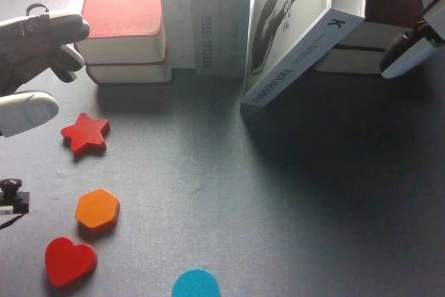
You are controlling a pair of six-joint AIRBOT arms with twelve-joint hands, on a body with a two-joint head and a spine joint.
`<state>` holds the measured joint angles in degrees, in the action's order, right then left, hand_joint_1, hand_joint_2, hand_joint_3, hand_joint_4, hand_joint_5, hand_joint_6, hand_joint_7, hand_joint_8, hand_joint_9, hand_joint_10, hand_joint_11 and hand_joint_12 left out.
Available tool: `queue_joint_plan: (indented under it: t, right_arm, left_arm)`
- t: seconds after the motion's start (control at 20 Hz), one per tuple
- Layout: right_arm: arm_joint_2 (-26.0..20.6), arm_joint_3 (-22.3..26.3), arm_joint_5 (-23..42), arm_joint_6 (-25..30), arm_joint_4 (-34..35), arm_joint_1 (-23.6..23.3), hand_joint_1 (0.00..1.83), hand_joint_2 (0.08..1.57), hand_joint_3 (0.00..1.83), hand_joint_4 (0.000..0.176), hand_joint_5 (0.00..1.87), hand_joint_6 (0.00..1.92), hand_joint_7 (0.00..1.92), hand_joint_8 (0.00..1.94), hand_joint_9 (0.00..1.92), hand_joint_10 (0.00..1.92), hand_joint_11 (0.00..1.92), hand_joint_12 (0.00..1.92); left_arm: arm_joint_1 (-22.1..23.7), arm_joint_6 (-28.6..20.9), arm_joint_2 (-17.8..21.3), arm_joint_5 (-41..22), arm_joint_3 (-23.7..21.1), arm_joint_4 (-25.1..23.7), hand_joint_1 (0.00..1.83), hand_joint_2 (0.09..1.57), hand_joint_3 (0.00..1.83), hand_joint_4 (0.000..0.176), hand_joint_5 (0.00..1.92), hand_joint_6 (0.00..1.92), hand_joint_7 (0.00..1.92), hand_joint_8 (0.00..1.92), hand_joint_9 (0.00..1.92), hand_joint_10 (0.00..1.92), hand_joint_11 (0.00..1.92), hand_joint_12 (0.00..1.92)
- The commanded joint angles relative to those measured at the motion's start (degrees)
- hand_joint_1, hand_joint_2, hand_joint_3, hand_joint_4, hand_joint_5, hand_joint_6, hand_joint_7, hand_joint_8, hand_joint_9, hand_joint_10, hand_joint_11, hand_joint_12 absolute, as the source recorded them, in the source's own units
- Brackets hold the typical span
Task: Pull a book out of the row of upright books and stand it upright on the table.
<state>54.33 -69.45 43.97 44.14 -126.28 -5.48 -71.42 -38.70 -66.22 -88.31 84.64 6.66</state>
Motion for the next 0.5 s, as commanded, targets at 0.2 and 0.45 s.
queue_joint_plan:
  t: [0.2, 0.45]
  right_arm:
    - [0.95, -1.60, -3.82, 1.07, 1.33, -0.16, 0.86, 0.85, 0.00, 0.053, 0.04, 0.00, 0.00, 0.00, 0.00, 0.00, 0.00, 0.00]
    - [2.04, -2.28, -4.00, 1.19, -0.52, 0.55, 0.86, 0.85, 0.00, 0.142, 0.12, 0.00, 0.00, 0.00, 0.00, 0.00, 0.00, 0.58]
  left_arm:
    - [0.90, -0.65, -0.16, -6.74, 0.53, 1.66, 1.07, 0.96, 0.00, 0.030, 0.65, 0.01, 0.52, 0.14, 0.41, 1.16, 0.26, 1.59]
    - [1.31, -0.65, -0.65, -6.81, 1.01, 1.51, 1.05, 0.99, 0.00, 0.009, 0.62, 0.00, 0.53, 0.10, 0.39, 1.13, 0.25, 1.54]
